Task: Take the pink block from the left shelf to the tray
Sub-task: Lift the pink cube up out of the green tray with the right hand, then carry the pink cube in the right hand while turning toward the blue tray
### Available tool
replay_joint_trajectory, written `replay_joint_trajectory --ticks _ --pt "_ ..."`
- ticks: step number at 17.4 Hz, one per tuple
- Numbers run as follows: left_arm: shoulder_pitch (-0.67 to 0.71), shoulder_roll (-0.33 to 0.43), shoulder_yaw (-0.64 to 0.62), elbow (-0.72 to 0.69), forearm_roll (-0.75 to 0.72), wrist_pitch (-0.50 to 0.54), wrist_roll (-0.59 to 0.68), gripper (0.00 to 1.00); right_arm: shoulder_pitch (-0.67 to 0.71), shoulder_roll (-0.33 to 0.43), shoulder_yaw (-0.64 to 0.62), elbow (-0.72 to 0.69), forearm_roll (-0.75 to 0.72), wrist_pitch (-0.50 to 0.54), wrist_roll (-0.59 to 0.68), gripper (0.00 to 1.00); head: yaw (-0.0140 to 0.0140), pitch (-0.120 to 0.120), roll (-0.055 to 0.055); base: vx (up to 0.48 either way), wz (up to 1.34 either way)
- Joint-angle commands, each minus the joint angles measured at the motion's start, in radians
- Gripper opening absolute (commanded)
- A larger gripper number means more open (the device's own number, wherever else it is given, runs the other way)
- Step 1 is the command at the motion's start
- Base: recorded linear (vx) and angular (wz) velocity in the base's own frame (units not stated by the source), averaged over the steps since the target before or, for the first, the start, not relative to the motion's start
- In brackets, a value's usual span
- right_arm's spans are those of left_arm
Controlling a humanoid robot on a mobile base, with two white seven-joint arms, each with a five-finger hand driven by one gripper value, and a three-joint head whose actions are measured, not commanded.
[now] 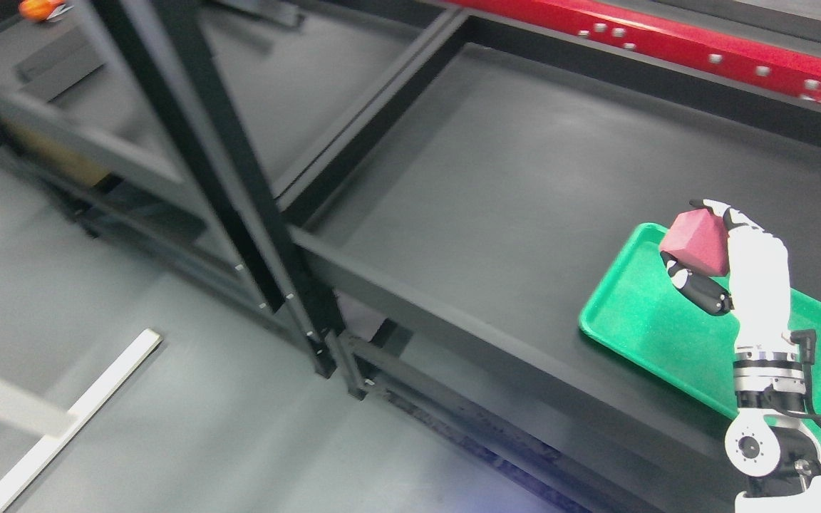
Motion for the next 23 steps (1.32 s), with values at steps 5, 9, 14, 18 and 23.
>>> replay_joint_trajectory --ticks 5,9,14,18,23 --pt "-0.022 0.017 0.0 -0.018 -0.002 -0.001 0.0 1.0 0.026 0.036 -0.002 -0.042 -0.005 -0.008 0.006 0.03 0.0 0.0 0.0 -0.12 0.76" --pt "-0.022 0.017 0.0 -0.018 -0.002 -0.001 0.0 1.0 0.032 0.042 0.0 -0.04 -0.005 -0.013 0.008 0.03 0.0 0.0 0.0 -0.11 0.81" --pt "-0.022 0.017 0.0 -0.018 -0.002 -0.001 0.0 1.0 0.095 0.051 -0.008 -0.048 -0.006 -0.028 0.005 0.03 0.0 0.0 0.0 -0.127 0.8" --pt "-0.022 0.017 0.0 -0.018 -0.002 -0.001 0.0 1.0 0.092 0.055 -0.005 -0.054 -0.011 -0.028 0.008 0.03 0.0 0.0 0.0 -0.126 0.78" --pt "-0.022 0.017 0.0 -0.018 -0.002 -0.001 0.0 1.0 0.12 0.054 -0.002 -0.078 -0.011 -0.03 0.008 0.03 0.0 0.0 0.0 -0.095 0.58"
